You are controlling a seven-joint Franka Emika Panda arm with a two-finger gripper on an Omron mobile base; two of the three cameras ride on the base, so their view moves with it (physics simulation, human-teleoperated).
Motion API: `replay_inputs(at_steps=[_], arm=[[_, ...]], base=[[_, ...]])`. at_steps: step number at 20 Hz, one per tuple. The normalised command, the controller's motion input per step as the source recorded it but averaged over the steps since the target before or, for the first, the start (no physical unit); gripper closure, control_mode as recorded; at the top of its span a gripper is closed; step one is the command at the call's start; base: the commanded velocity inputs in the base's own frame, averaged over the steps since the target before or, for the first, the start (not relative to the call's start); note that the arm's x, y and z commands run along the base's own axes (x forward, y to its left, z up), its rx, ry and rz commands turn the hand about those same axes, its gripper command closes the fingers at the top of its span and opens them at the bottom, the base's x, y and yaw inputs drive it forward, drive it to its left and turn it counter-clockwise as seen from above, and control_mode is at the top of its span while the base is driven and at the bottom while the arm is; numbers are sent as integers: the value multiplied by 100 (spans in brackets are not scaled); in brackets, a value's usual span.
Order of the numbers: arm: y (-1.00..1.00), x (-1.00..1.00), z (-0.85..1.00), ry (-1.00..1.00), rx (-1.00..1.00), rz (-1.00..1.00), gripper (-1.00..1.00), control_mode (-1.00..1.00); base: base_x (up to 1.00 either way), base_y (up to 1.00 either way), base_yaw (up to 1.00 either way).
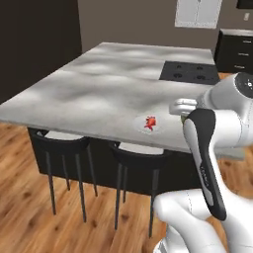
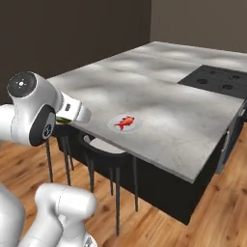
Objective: Take the lemon wedge from the fridge and place it on the plate with fish on the dining counter.
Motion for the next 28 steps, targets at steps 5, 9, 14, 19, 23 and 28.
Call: replay_inputs(at_steps=[5, 9, 14, 19, 23, 28], arm=[[0, 0, 0, 0, 0, 0, 100, 100], [0, 0, 0, 0, 0, 0, 100, 100], [0, 0, 0, 0, 0, 0, 100, 100], [0, 0, 0, 0, 0, 0, 100, 100], [43, 31, -21, 17, -1, -2, 100, -100], [95, 76, -36, 31, -3, 0, 100, -100]], base=[[13, -3, -39], [88, 0, -20], [88, 0, -15], [64, 5, -8], [11, 9, -1], [0, 0, 0]])
